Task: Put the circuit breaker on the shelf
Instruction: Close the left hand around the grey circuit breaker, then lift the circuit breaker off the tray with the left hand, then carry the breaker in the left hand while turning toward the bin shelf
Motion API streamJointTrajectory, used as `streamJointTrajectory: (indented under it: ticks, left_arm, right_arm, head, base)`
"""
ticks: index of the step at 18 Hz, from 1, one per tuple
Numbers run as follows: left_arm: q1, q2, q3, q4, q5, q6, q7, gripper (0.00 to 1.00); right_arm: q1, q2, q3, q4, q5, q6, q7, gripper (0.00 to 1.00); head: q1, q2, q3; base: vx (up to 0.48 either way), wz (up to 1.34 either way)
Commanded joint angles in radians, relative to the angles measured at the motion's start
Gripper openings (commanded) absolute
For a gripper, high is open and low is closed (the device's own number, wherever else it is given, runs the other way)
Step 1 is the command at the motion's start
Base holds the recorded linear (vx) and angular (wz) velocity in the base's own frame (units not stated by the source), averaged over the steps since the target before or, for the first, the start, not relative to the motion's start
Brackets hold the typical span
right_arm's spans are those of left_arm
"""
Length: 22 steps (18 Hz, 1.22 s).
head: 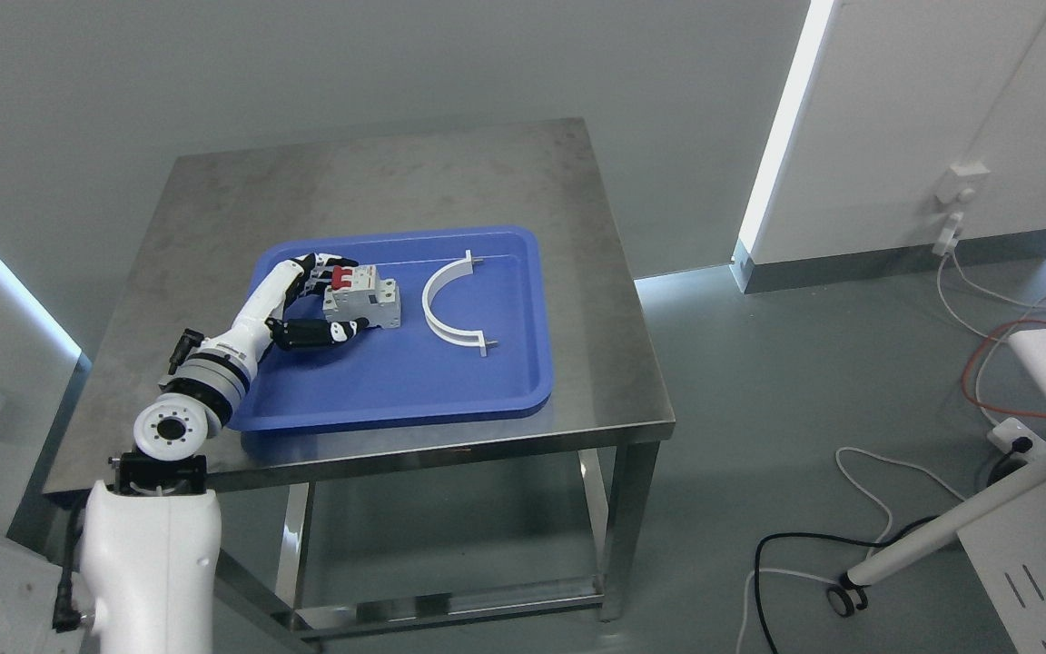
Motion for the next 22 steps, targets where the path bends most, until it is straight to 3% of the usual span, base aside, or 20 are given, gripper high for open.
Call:
streamJointTrajectory:
  ticks: [1,5,9,13,17,22]
  left_arm:
    - [-0.001,-0.028,0.088,-0.017,0.001,0.008,-0.002,0.07]
    - [-0.022,-0.028,0.109,-0.039,0.022,0.007,0.001,0.07]
    - [-0.056,-0.028,0.193,-0.154,0.209,0.011,0.021,0.08]
    - [-0.053,-0.028,0.252,-0.263,0.355,0.011,0.203,0.11]
    - [-0.050,-0.028,0.256,-0.358,0.375,-0.010,0.321,0.13]
    - [-0.044,-0.028,0.282,-0.392,0.375,-0.012,0.334,0.13]
  right_arm:
    - [0.000,-0.017,0.020,0.000,0.000,0.034,-0.001,1.00]
    - [0.000,-0.017,0.020,0.000,-0.001,0.034,-0.001,1.00]
    - [0.000,-0.017,0.020,0.000,0.000,0.034,-0.001,1.00]
    - [0.000,-0.017,0.020,0.000,-0.001,0.034,0.001,1.00]
    - [0.000,-0.017,0.020,0.000,0.000,0.034,-0.001,1.00]
    - [0.000,-0.017,0.020,0.000,0.000,0.034,-0.001,1.00]
  head:
    - [0.0000,0.000,0.000]
    - [0.0000,0.000,0.000]
    - [0.0000,0.000,0.000]
    - [0.0000,0.000,0.000]
    - [0.0000,0.000,0.000]
    - [0.0000,0.000,0.000]
  base:
    - [0.000,0.00]
    - [0.000,0.00]
    - [0.007,-0.01]
    - [0.001,-0.01]
    - [-0.037,-0.02]
    - [-0.208,-0.14]
